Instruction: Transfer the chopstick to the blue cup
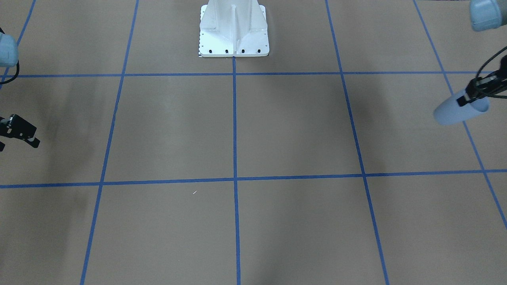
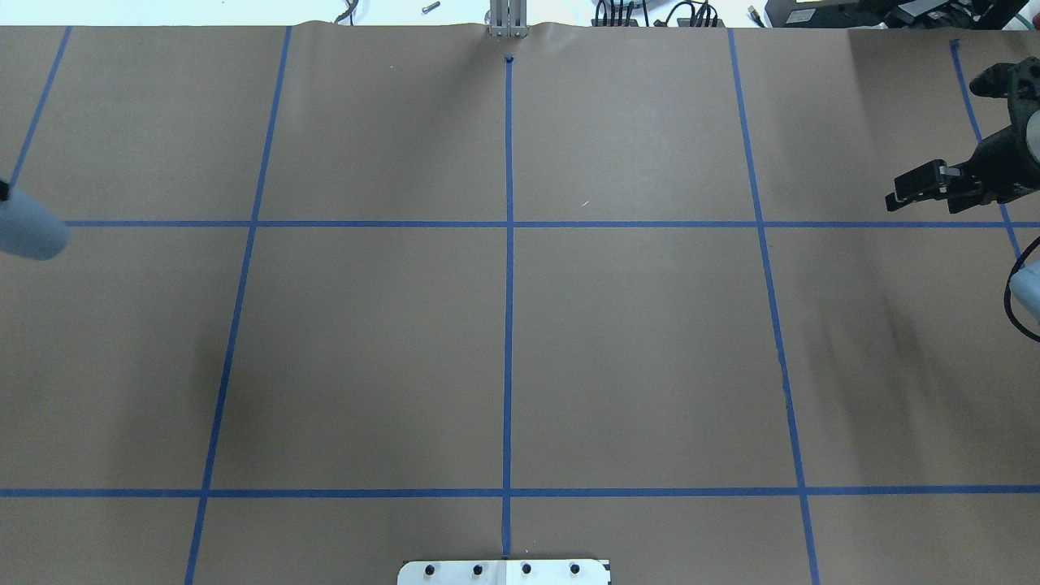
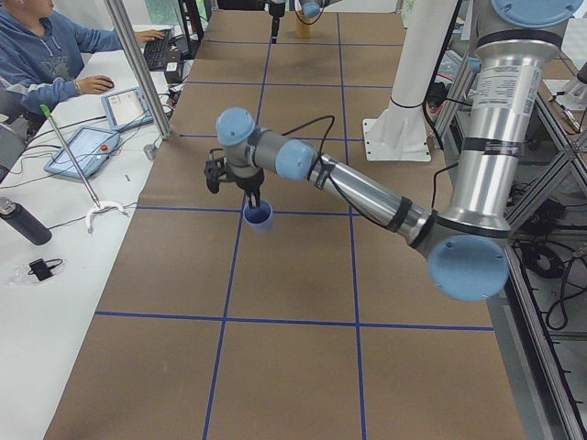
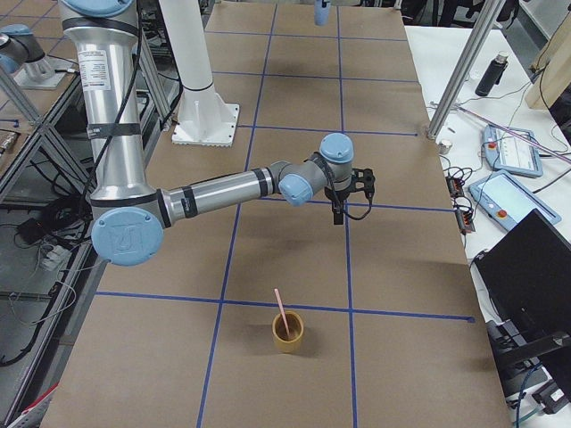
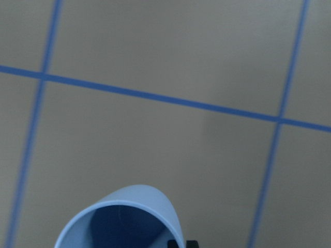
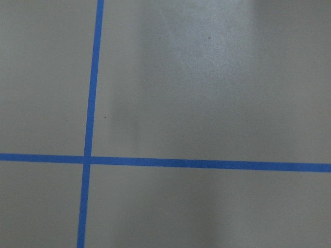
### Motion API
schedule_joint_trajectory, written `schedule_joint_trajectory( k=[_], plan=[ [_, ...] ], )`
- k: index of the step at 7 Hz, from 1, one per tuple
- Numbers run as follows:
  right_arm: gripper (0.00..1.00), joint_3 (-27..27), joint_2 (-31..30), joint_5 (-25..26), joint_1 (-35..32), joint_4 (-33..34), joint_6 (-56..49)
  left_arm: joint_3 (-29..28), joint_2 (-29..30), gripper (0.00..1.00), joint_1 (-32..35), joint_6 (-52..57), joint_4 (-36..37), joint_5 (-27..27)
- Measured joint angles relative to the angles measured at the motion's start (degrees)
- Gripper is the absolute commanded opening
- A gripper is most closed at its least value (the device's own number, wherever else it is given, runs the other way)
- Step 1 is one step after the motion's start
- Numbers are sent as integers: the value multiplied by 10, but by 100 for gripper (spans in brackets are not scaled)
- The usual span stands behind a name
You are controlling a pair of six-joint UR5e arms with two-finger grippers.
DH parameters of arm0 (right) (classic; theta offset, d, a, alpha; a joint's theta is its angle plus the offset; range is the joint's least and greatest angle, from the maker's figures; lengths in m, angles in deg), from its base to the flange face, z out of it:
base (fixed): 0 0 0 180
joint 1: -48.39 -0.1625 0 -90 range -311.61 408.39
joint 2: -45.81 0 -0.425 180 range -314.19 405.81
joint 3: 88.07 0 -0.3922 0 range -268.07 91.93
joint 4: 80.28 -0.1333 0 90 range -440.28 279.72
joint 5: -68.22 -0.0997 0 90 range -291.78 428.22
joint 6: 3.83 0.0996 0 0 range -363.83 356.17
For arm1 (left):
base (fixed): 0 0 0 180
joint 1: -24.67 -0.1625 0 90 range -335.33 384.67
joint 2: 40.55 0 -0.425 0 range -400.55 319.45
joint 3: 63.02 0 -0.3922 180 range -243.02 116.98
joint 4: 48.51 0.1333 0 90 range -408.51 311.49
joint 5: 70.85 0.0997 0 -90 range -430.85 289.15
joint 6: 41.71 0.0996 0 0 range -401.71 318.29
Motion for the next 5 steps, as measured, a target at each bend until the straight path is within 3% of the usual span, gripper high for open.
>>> schedule_joint_trajectory(
  k=[2,3,5],
  plan=[
    [100,-2,-1,11,-5,0,0,-13,153,0,-157,-231,3,98],
    [100,-2,-2,15,-9,0,0,-47,233,0,-222,-310,4,154],
    [100,-5,-3,18,-13,0,0,-163,370,0,-299,-364,-1,239]
  ],
)
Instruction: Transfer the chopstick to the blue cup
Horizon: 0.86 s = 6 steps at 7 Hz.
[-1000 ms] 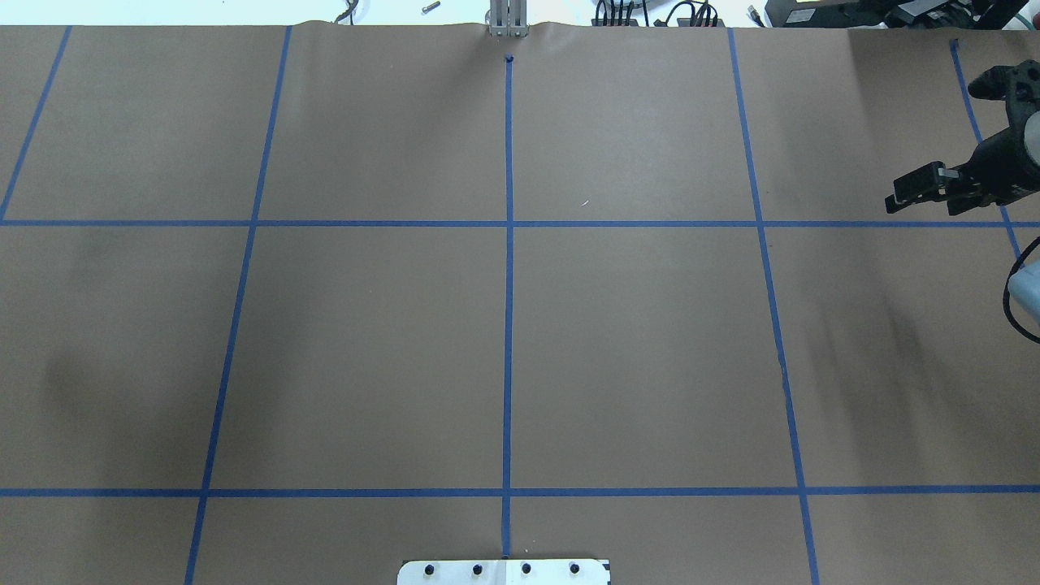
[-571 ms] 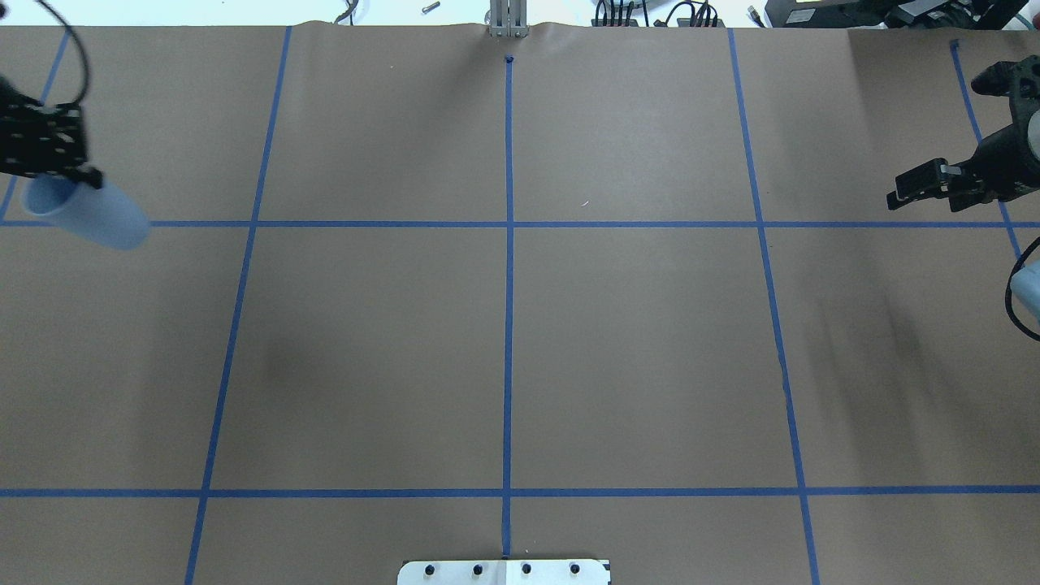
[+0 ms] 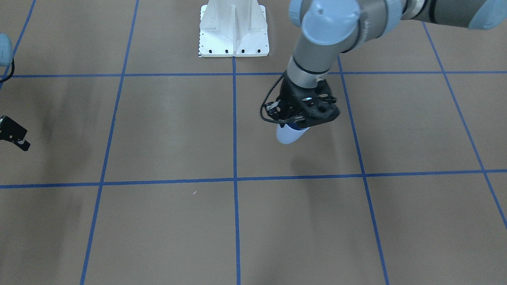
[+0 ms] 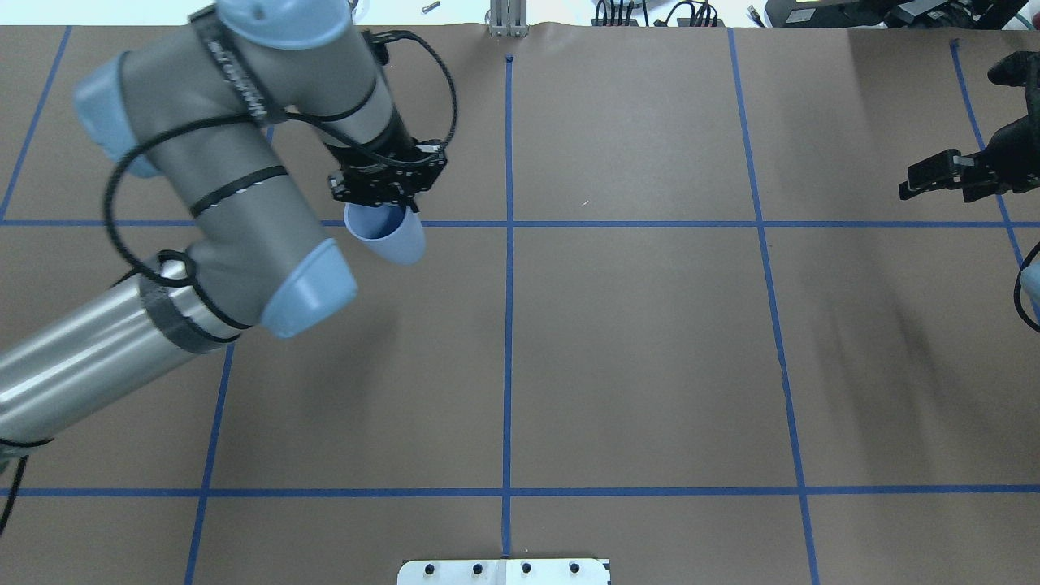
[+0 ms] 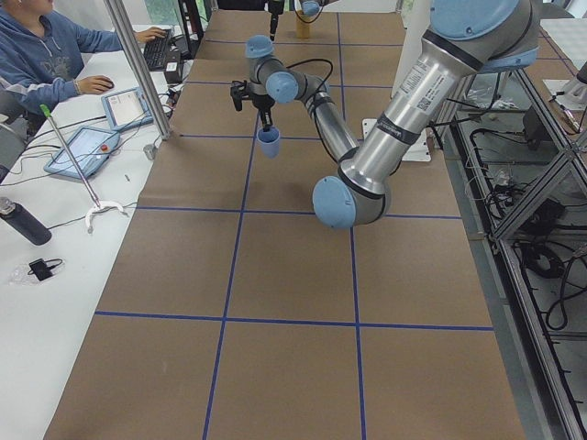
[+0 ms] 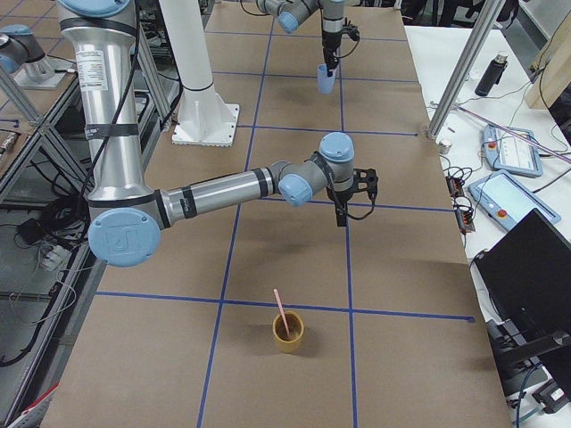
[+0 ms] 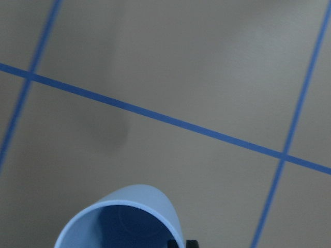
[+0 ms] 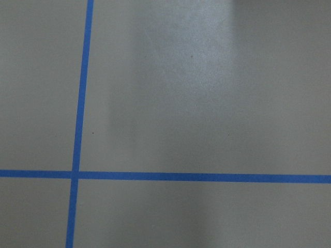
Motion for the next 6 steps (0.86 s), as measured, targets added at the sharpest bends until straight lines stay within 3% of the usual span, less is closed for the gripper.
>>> schedule_joint_trajectory(
  k=[2,4,5,6],
  plan=[
    [100,-4,-2,0,-1,0,0,-92,66,0,-39,-4,-38,43],
    [100,-4,-2,0,-1,0,0,-151,90,0,-71,-4,-85,66],
    [100,-3,-3,0,0,0,0,-162,94,22,-84,-4,-93,75],
    [100,-3,-3,0,0,0,0,-168,98,85,-94,-3,-96,85]
  ],
)
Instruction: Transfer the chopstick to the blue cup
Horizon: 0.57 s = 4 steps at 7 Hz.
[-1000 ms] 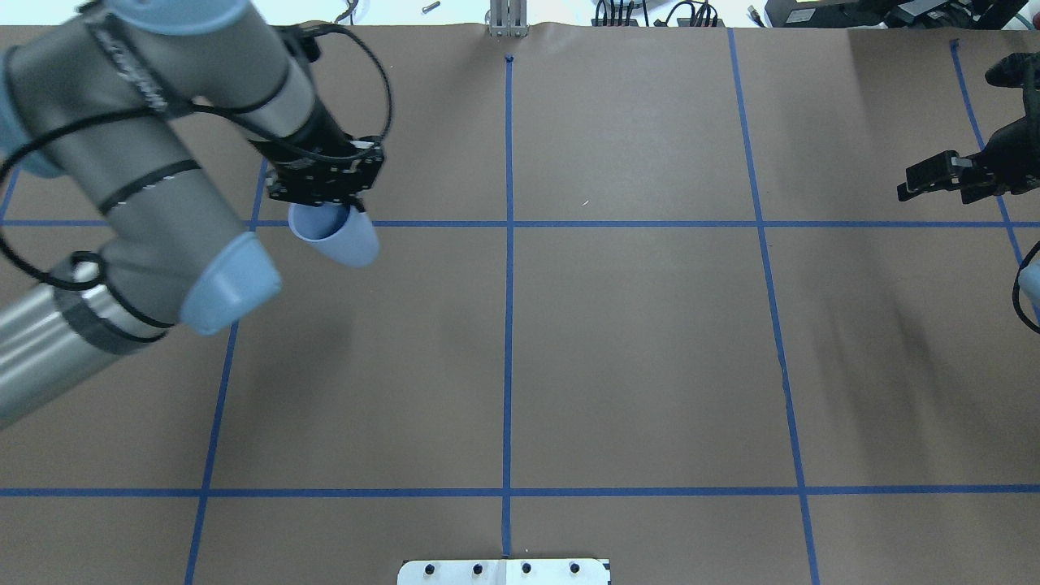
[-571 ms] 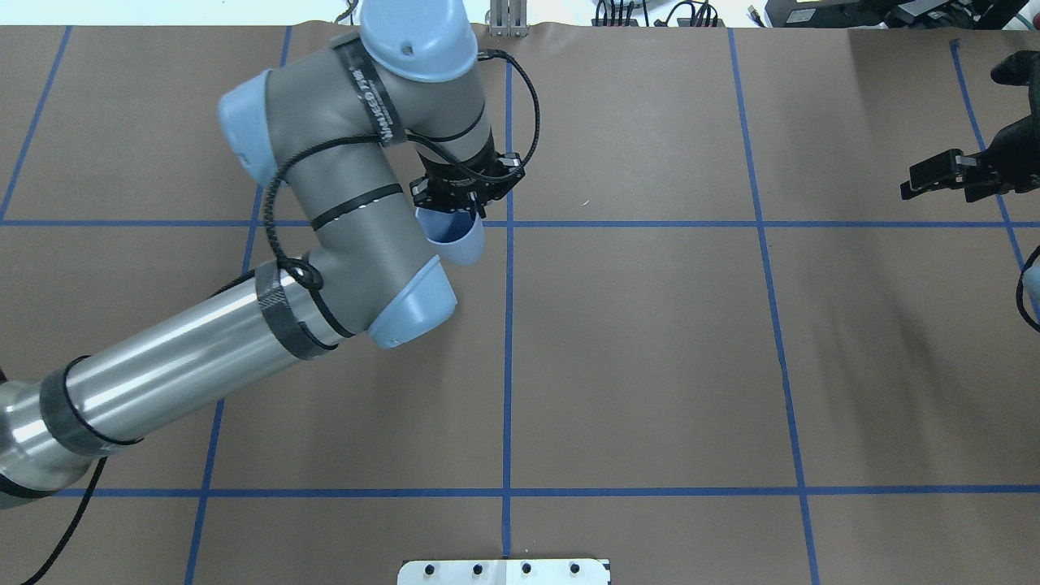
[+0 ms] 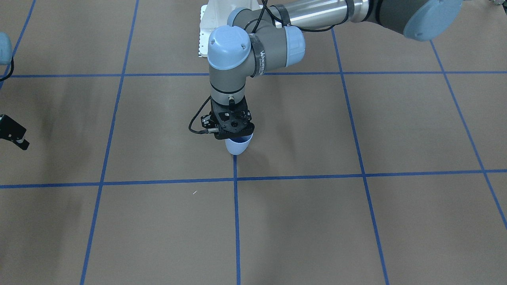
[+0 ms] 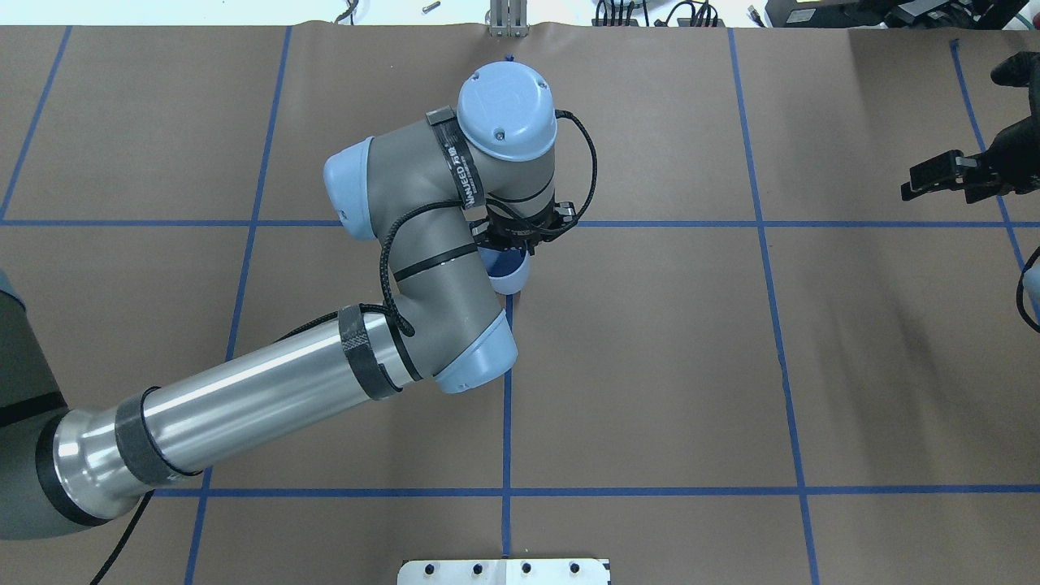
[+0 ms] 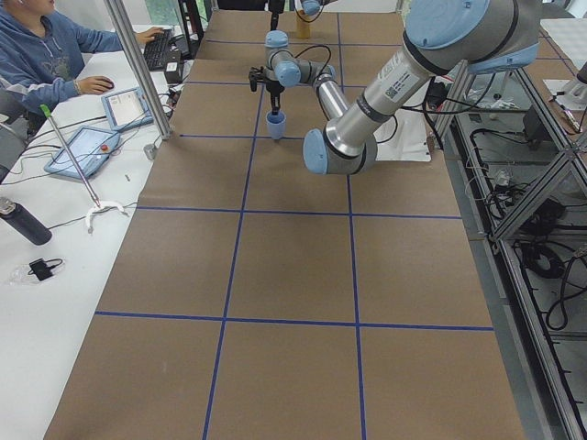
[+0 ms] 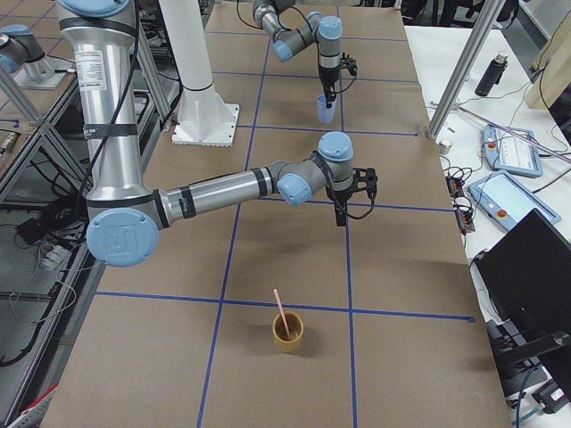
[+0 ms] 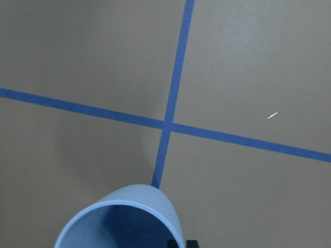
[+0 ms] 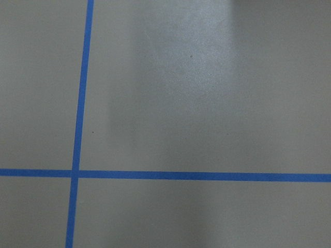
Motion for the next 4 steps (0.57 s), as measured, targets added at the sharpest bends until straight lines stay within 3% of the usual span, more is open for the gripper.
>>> schedule_joint_trajectory(
  k=[1,4],
  plan=[
    [100,1,0,0,0,0,0,-3,3,97,-5,1,-1,5],
    [98,-5,-21,-22,-35,7,-10,25,1,98,12,3,5,-6]
  ],
)
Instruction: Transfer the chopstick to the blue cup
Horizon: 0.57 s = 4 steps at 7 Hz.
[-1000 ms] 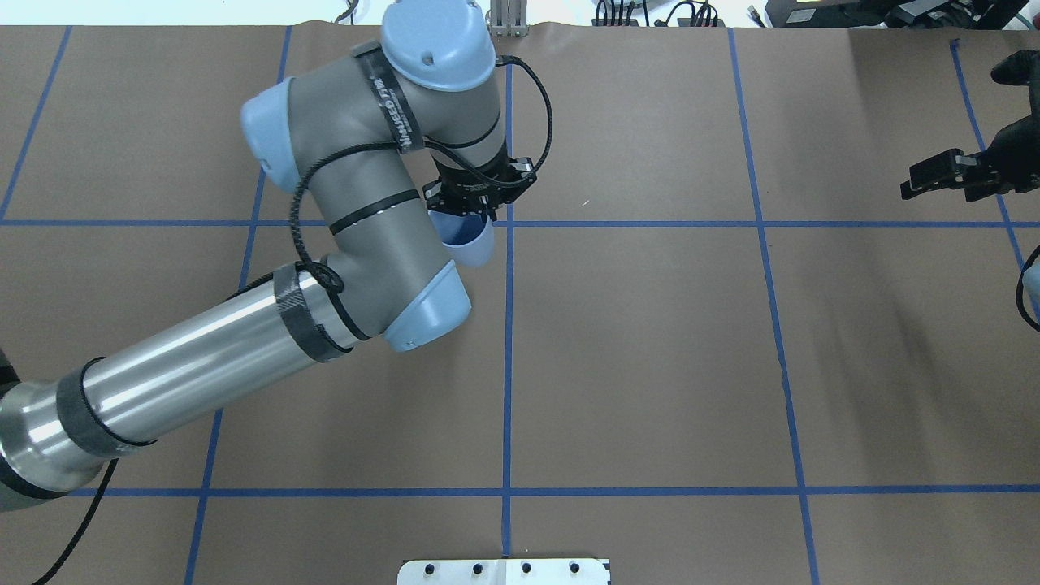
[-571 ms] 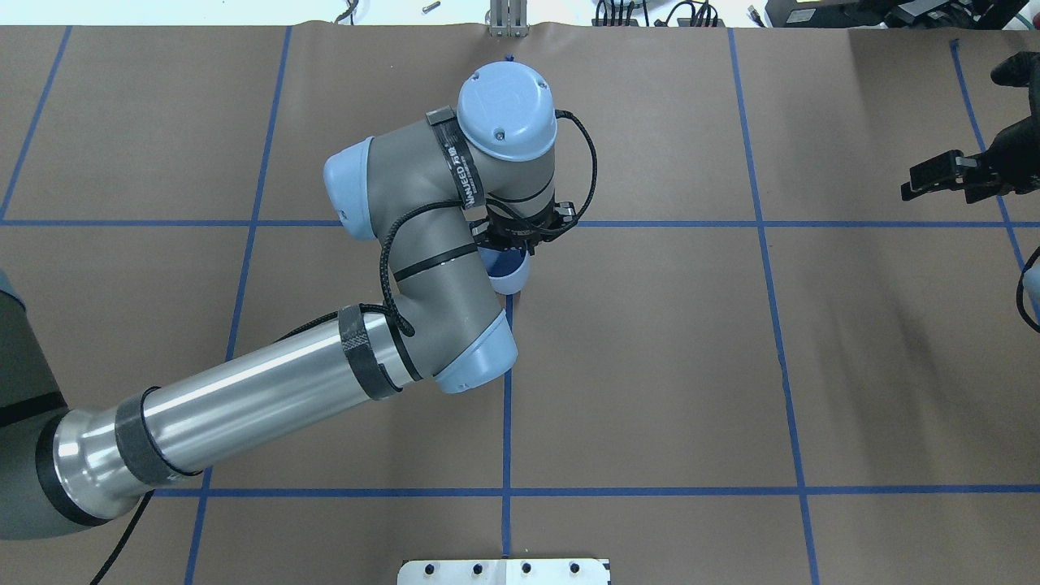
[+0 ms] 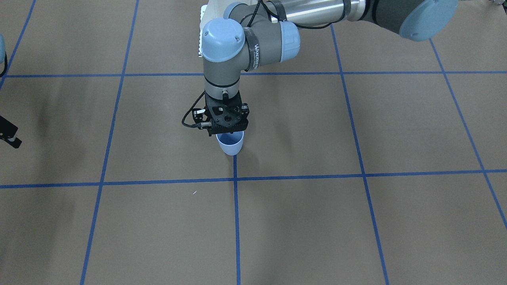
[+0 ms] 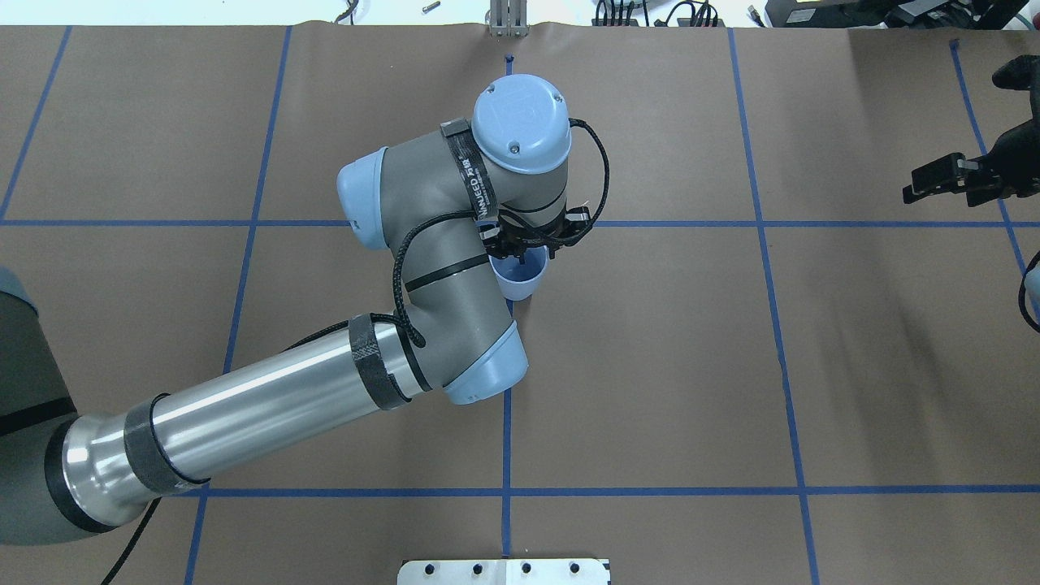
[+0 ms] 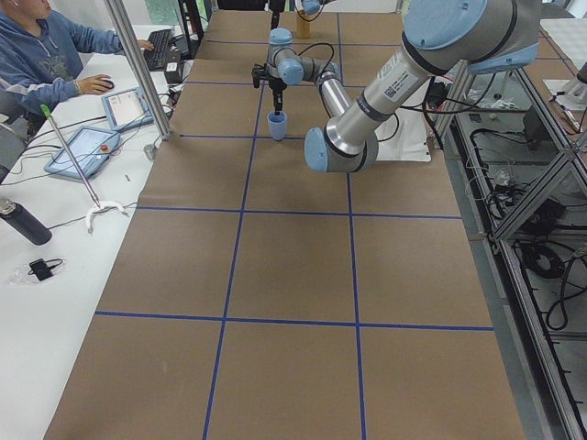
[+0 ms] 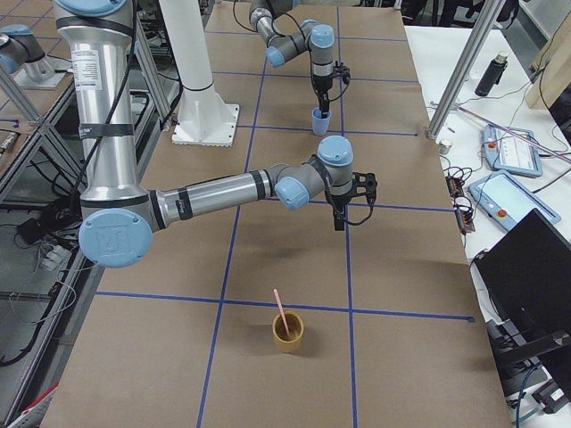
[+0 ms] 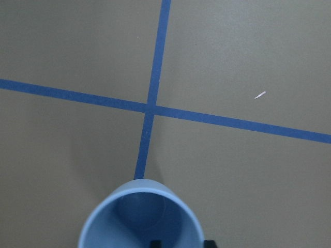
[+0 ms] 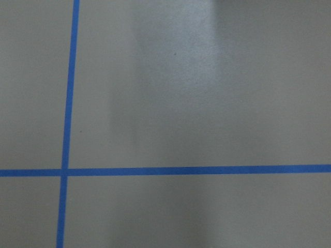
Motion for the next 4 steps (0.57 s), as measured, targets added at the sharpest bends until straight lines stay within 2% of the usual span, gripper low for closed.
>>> schedule_joint_trajectory(
  k=[2,4],
  plan=[
    [98,-10,-55,-24,-81,25,-82,62,-48,98,52,6,3,-60],
    [95,-25,-107,-30,-165,85,-188,112,-99,98,79,34,1,-77]
  ],
)
